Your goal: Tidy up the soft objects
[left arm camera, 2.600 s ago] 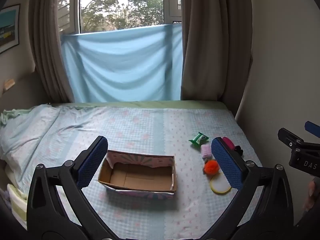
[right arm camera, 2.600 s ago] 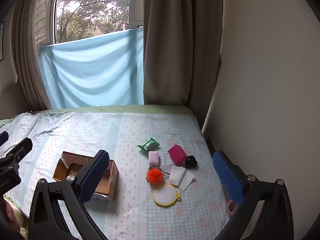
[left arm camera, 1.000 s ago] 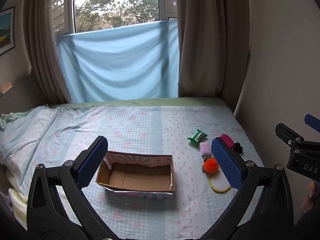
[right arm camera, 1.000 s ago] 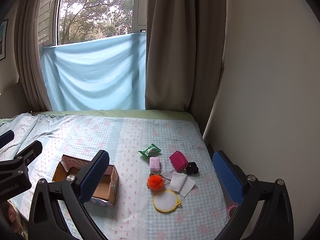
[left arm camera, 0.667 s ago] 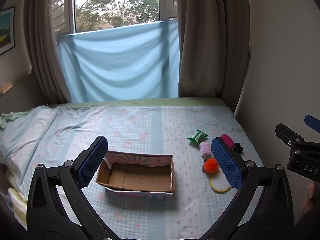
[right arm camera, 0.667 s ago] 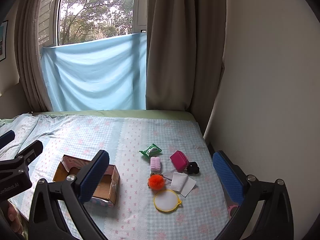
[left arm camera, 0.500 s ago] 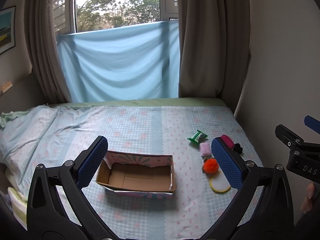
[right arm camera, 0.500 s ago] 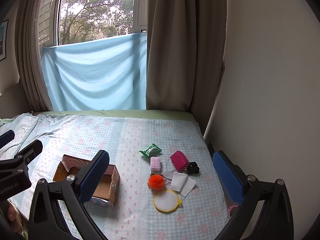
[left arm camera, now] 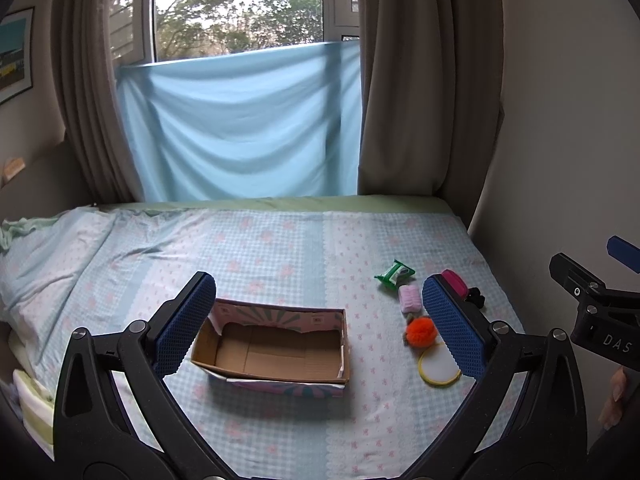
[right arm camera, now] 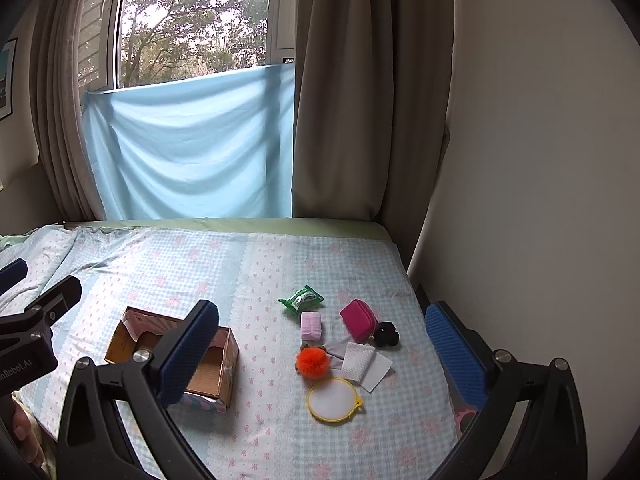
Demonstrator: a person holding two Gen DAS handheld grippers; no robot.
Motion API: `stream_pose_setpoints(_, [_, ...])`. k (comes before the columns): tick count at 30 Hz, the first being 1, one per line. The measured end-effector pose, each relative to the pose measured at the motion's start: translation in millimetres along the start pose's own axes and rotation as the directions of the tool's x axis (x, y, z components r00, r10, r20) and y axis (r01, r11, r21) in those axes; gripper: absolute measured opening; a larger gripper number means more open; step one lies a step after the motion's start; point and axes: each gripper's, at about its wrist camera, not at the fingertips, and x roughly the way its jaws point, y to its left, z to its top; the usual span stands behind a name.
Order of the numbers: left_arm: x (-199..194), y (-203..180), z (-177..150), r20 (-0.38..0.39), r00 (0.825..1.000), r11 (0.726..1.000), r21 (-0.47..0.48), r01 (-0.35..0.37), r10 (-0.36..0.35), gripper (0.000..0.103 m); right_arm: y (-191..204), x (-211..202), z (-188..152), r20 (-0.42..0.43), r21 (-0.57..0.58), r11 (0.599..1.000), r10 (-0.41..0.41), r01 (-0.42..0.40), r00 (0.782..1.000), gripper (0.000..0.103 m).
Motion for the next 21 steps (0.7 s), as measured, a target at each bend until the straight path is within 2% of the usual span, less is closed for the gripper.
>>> stream_pose_setpoints(21, [1.9,2.1,1.2,0.001,1.0,1.0,0.002,0.0,0.0,0.103,-0.4,3.2,1.4,-0.003,0.007,1.0,0.002,-0.002,1.0,0.103])
